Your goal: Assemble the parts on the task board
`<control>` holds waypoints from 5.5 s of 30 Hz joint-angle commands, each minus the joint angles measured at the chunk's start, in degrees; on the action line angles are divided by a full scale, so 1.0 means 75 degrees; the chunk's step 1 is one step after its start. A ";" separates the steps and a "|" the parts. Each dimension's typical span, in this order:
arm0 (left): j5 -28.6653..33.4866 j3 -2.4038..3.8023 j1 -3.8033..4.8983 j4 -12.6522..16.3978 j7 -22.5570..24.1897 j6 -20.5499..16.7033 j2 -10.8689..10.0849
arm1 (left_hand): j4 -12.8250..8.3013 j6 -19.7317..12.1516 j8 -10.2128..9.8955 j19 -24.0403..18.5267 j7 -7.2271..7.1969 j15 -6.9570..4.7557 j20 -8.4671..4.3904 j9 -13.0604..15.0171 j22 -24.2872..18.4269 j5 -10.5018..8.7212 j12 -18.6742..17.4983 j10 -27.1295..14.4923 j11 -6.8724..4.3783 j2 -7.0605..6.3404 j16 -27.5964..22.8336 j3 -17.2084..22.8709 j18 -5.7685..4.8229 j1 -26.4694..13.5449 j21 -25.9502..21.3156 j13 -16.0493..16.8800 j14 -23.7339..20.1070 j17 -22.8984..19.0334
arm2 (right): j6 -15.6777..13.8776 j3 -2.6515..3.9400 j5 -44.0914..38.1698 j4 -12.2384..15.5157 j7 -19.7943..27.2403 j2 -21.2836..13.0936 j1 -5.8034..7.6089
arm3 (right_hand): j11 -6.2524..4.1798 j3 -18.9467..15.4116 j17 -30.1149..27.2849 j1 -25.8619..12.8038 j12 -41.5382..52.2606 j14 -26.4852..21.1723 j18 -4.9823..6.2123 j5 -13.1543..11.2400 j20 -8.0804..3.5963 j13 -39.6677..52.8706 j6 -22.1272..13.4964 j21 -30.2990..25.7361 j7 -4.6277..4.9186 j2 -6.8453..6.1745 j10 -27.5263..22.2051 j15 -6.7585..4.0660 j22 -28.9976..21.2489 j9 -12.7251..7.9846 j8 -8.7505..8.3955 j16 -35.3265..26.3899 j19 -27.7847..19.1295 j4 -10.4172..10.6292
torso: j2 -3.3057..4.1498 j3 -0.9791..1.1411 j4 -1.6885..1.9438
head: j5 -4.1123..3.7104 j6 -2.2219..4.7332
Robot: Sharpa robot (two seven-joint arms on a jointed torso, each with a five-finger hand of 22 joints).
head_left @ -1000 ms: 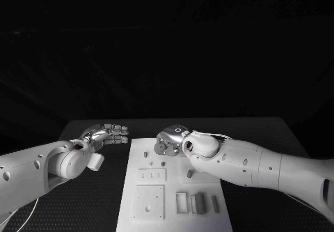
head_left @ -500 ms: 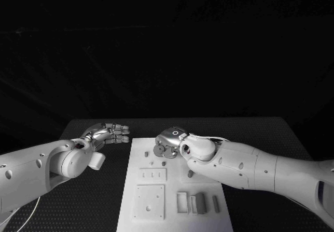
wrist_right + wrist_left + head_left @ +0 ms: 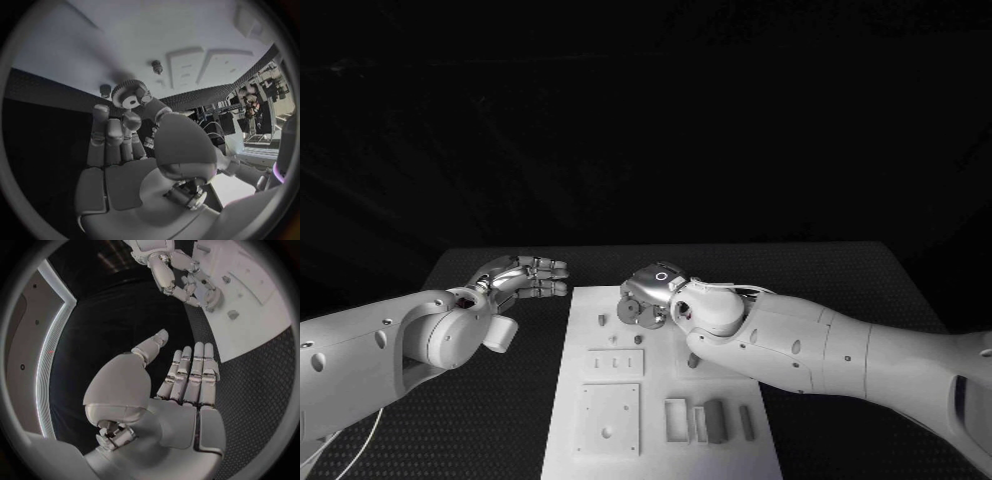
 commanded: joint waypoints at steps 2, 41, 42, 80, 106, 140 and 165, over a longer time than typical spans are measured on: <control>-0.0017 0.0007 0.0004 0.0006 0.0060 0.0089 0.0022 | -0.0020 -0.0019 -0.0051 0.0017 0.0030 0.0027 0.0040 -0.0011 0.0008 -0.0045 -0.0044 -0.0027 0.0050 -0.0019 -0.0057 -0.0034 0.0001 -0.0082 -0.0049 -0.0008 -0.0043 0.0007 | -0.0034 -0.0003 -0.0136 -0.0012 -0.0008 0.0042 -0.0003 | -0.0011 0.0001 -0.0004 0.0047 -0.0027 0.0017 0.0125 0.0053 0.0010 -0.0008 0.0876 0.0034 -0.0031 0.0038 0.0044 -0.0035 0.0111 0.0185 0.0311 0.0039 0.0063 0.0036 | -0.0002 0.0000 0.0006 | -0.0006 -0.0010; -0.0017 0.0007 0.0003 -0.0013 0.0068 0.0080 0.0055 | -0.0019 -0.0019 -0.0052 0.0002 0.0028 0.0033 0.0048 -0.0011 0.0012 -0.0045 -0.0042 -0.0031 0.0051 -0.0019 -0.0081 -0.0034 -0.0001 -0.0086 -0.0071 -0.0006 -0.0066 0.0011 | 0.0081 -0.0083 0.0179 -0.0471 0.0093 0.0280 -0.0182 | -0.0008 0.0005 -0.0058 0.0028 -0.0046 -0.0005 0.0125 0.0053 0.0009 -0.0019 0.0872 0.0023 -0.0029 0.0037 0.0057 -0.0034 0.0103 0.0177 0.0295 0.0022 0.0061 0.0038 | 0.0003 -0.0006 -0.0001 | 0.0020 -0.0097; -0.0017 0.0007 0.0003 -0.0013 0.0068 0.0078 0.0055 | -0.0019 -0.0019 -0.0052 0.0002 0.0028 0.0033 0.0048 -0.0011 0.0013 -0.0046 -0.0042 -0.0031 0.0051 -0.0019 -0.0081 -0.0034 -0.0001 -0.0086 -0.0072 -0.0006 -0.0066 0.0011 | 0.0083 -0.0084 0.0185 -0.0476 0.0094 0.0285 -0.0183 | -0.0008 0.0005 -0.0062 0.0027 -0.0047 -0.0007 0.0125 0.0053 0.0009 -0.0019 0.0872 0.0022 -0.0029 0.0037 0.0057 -0.0034 0.0102 0.0177 0.0294 0.0021 0.0061 0.0038 | 0.0003 -0.0004 -0.0002 | 0.0019 -0.0094; -0.0017 0.0007 0.0003 -0.0039 0.0034 0.0136 0.0061 | -0.0012 -0.0034 -0.0062 0.0000 0.0033 0.0038 0.0053 -0.0014 0.0019 -0.0046 -0.0047 -0.0049 0.0055 -0.0019 -0.0094 -0.0038 -0.0002 -0.0101 -0.0085 -0.0009 -0.0074 0.0017 | 0.0350 -0.0098 0.1190 -0.0752 0.0205 0.0224 -0.0188 | 0.0459 0.0185 -0.0140 -0.0550 -0.0063 -0.0103 0.0125 0.0050 0.0094 -0.0002 -0.0437 -0.0128 0.0460 -0.0762 -0.0161 0.0400 -0.0004 -0.0166 -0.0440 -0.0045 0.0174 0.0201 | 0.0000 0.0004 0.0001 | 0.0030 -0.0115; -0.0017 0.0006 0.0003 -0.0084 0.0052 0.0088 -0.0012 | -0.0020 -0.0054 -0.0073 0.0000 0.0029 0.0039 0.0053 -0.0018 0.0026 -0.0046 -0.0052 -0.0074 0.0052 -0.0022 -0.0100 -0.0036 0.0002 -0.0094 -0.0095 -0.0012 -0.0071 0.0025 | -0.0140 0.0037 0.2626 -0.0110 0.0392 -0.0711 -0.0113 | 0.0435 0.0188 -0.0125 -0.0715 -0.0021 -0.0139 0.0125 0.0051 0.0096 0.0005 -0.0386 -0.0130 0.0436 -0.0610 -0.0210 0.0375 0.0030 -0.0149 -0.0381 -0.0026 0.0149 0.0128 | -0.0003 0.0012 -0.0024 | 0.0041 -0.0054; -0.0446 0.0011 -0.0276 -0.0543 0.0559 -0.0039 -0.0022 | -0.0025 0.0166 0.0040 0.0049 -0.0017 0.0046 0.0057 0.0029 0.0069 -0.0042 0.0021 0.0119 0.0103 0.0070 -0.0101 0.0010 0.0036 -0.0042 -0.0110 0.0027 -0.0011 0.0070 | 0.1134 0.0562 0.5361 -0.0902 0.3000 -0.2559 0.0138 | 0.0420 0.0171 -0.0411 -0.0521 -0.0639 -0.1101 0.0021 0.0049 0.0521 -0.0331 -0.0652 -0.0769 0.0400 -0.0937 -0.1222 0.0402 -0.0031 -0.0143 -0.0377 -0.0704 -0.0938 0.0084 | -0.0102 0.0215 -0.0335 | 0.0065 0.0228; -0.0446 0.0011 -0.0309 -0.0566 0.0481 0.0180 -0.0022 | -0.0031 0.0107 -0.0006 0.0018 0.0040 0.0070 0.0080 0.0007 0.0081 -0.0043 -0.0031 0.0064 0.0169 0.0024 -0.0143 -0.0021 0.0039 -0.0045 -0.0144 0.0006 -0.0055 0.0077 | 0.1002 0.0562 0.5583 -0.1691 0.3142 -0.2094 -0.0447 | 0.0236 0.0108 -0.0175 -0.0417 0.0035 -0.0977 0.0125 0.0050 0.0482 -0.0072 -0.1039 -0.0357 0.0211 -0.1020 -0.1061 0.0218 0.0164 -0.0104 -0.0353 0.0007 -0.0633 0.0097 | -0.0111 0.0142 -0.0304 | 0.0108 0.0052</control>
